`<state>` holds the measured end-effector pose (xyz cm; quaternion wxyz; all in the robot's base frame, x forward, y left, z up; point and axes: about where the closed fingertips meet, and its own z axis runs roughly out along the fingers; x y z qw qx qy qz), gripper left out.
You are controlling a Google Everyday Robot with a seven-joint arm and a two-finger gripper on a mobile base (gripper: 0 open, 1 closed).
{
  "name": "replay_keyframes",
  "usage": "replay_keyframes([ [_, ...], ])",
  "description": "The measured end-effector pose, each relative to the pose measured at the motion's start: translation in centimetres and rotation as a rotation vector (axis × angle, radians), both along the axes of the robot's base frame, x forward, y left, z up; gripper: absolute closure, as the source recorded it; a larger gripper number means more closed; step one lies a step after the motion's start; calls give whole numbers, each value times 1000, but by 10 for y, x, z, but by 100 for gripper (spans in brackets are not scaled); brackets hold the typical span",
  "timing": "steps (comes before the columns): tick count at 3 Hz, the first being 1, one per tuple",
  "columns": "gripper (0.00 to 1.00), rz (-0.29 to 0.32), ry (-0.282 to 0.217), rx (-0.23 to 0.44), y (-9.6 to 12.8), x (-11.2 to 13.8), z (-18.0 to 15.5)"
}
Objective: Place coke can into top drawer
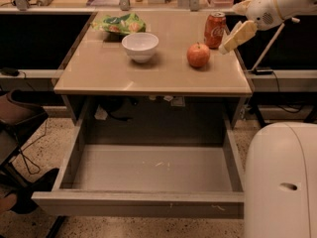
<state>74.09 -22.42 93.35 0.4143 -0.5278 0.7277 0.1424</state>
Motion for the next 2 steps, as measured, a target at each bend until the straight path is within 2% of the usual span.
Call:
replay_keyframes([
  [1,0,-123,-50,57,-20,41,-16],
  [2,0,-281,-143,165,-52,77,-6],
])
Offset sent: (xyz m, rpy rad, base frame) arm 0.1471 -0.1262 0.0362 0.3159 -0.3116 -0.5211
